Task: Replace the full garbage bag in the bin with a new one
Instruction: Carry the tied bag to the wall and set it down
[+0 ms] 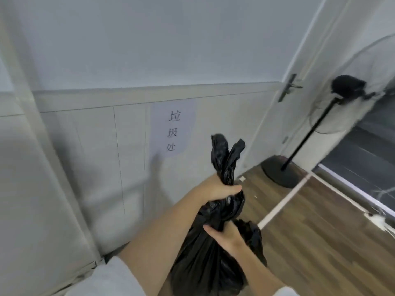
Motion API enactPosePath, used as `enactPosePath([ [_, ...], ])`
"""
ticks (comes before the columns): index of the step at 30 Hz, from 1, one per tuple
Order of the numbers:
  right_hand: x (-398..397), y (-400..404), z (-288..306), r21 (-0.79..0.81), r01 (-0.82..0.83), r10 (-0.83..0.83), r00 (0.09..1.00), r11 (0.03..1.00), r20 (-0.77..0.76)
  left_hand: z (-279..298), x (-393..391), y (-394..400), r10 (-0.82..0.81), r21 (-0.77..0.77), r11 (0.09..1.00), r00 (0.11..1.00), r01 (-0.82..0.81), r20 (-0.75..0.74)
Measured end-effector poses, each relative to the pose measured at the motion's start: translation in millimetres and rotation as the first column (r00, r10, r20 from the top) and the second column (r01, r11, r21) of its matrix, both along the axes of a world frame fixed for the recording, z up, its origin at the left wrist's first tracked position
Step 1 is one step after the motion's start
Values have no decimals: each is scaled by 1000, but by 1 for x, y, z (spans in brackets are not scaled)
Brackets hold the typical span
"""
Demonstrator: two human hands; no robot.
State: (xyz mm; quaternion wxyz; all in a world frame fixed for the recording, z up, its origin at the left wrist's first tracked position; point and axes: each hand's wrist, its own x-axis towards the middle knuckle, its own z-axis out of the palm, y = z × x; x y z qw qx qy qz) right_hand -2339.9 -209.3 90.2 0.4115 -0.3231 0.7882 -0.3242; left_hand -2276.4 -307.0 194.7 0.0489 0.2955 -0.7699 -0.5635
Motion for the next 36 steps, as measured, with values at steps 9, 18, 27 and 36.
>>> enactPosePath([
  [9,-65,-134,-160,148,-135,106,976,980,190,-210,-19,-127,284,648,717,956,-258,66],
  [18,-111,-243,-416,54,86,-96,972,995,213,-475,-51,-180,860,-131,221,129,-966,494],
  [27,-149,-260,-532,212,-654,666,593,726,-452,-648,-91,-192,744,-392,659,478,-642,468],
  [36,-157,-316,-528,617,-569,830,475,544,-294,-644,-75,-231,496,-174,837,586,-519,641],
])
